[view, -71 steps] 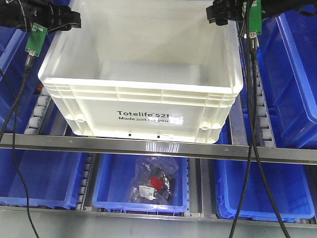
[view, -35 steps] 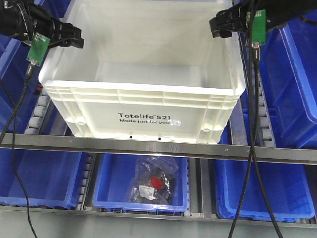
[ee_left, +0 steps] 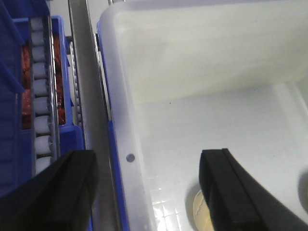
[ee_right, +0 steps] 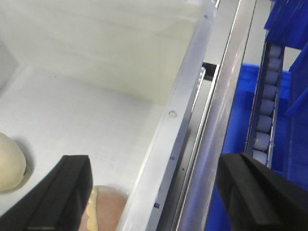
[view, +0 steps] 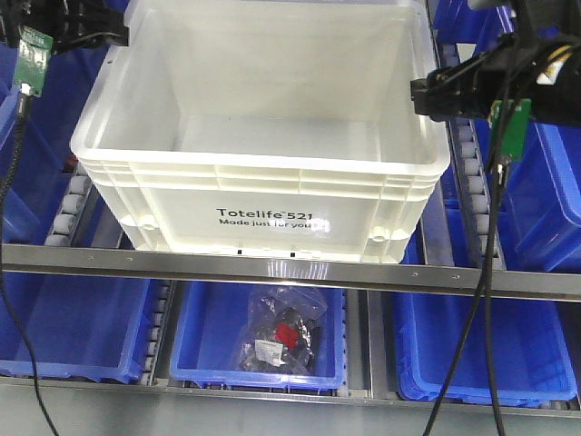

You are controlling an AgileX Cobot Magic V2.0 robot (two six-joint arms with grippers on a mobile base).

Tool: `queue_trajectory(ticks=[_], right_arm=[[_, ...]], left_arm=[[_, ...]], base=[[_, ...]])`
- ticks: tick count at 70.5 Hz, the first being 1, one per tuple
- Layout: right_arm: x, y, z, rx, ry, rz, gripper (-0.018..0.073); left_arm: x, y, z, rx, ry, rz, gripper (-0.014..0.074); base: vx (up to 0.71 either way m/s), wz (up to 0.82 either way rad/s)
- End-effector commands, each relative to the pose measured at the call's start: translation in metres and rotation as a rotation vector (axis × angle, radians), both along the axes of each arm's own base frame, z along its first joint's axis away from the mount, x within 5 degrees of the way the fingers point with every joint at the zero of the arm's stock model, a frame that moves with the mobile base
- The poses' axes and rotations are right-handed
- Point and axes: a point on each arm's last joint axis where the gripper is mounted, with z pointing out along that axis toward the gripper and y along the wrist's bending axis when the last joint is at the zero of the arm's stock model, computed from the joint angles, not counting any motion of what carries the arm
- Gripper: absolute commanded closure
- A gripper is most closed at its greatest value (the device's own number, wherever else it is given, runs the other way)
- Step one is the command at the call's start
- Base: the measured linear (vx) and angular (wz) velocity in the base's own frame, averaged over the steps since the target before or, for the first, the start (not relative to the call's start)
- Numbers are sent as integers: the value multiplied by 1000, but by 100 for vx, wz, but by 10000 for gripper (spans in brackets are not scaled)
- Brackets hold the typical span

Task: Place moving items into box and shelve
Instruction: 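Open both grippers to release the tote rims, then withdraw both grippers away from the tote and close them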

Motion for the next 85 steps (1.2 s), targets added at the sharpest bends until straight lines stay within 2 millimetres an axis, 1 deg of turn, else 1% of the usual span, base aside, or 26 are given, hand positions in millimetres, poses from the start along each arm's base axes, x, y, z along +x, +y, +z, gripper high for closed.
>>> queue_trajectory(ticks=[1,7,8,10,11,12,15,16,17,19,22,24,32,36,38,39,41,44,46,47,53,58,64,67,75,85], right_arm=[[-12,-4,25,60,-181,-2,-15],[-23,-7,21,68,-209,0,-15],[-26,-7,21,70,-216,0,-15],[-30,-9,20,73,-225,1,-15],[-31,-9,19,74,-229,1,-15],[-33,-10,17,75,-230,1,-15],[-40,-11,16,81,-252,2,-15],[-41,-12,15,83,-257,3,-15],[-43,-12,14,84,-261,3,-15],[-48,-14,12,87,-272,3,-15],[-54,-15,8,91,-284,4,-15],[-60,-17,7,95,-296,5,-15],[-81,-23,-6,105,-329,7,-15],[-95,-27,-11,112,-355,8,-15],[-100,-28,-14,114,-362,9,-15],[-103,-29,-18,113,-360,9,-15],[-110,-31,-22,114,-364,9,-15],[-120,-34,-24,116,-379,10,-15],[-126,-36,-27,116,-386,11,-15],[-129,-37,-29,114,-390,12,-15],[-148,-42,-37,95,-427,21,-15],[-160,-46,-46,69,-452,31,-15],[-171,-49,-54,29,-483,46,-15],[-174,-50,-56,30,-507,47,-15],[-176,-50,-52,63,-562,41,-15],[-176,-50,-53,62,-554,41,-15]], left_arm=[[-17,4,22,-28,-135,32,31],[-34,7,13,-36,-171,50,31],[-37,8,8,-36,-167,54,31],[-44,9,4,-44,-182,64,31],[-47,10,6,-46,-193,67,31],[-53,11,1,-49,-204,77,31],[-65,13,-3,-45,-236,87,31],[-70,15,-1,-44,-262,91,31],[-75,15,-6,-40,-261,94,31],[-81,17,-8,-38,-276,99,31],[-97,20,-9,-21,-323,102,31],[-106,21,-15,-11,-330,103,31],[-145,27,-27,16,-389,105,31],[-164,29,-39,27,-392,103,31],[-172,30,-41,29,-402,103,31],[-178,31,-48,32,-397,102,31],[-186,32,-50,37,-409,99,31],[-200,33,-61,43,-408,97,31],[-209,34,-65,41,-420,97,31],[-212,35,-70,42,-415,96,31],[-235,37,-83,37,-437,93,31],[-248,38,-96,36,-461,98,31],[-257,43,-93,15,-593,143,31],[-260,44,-93,11,-620,152,31],[-260,44,-100,14,-607,153,31],[-260,43,-103,16,-588,148,31]], base=[[0,0],[0,0],[0,0],[0,0],[0,0],[0,0],[0,0],[0,0],[0,0],[0,0],[0,0],[0,0],[0,0],[0,0],[0,0],[0,0],[0,0],[0,0],[0,0],[0,0],[0,0],[0,0],[0,0],[0,0],[0,0],[0,0]])
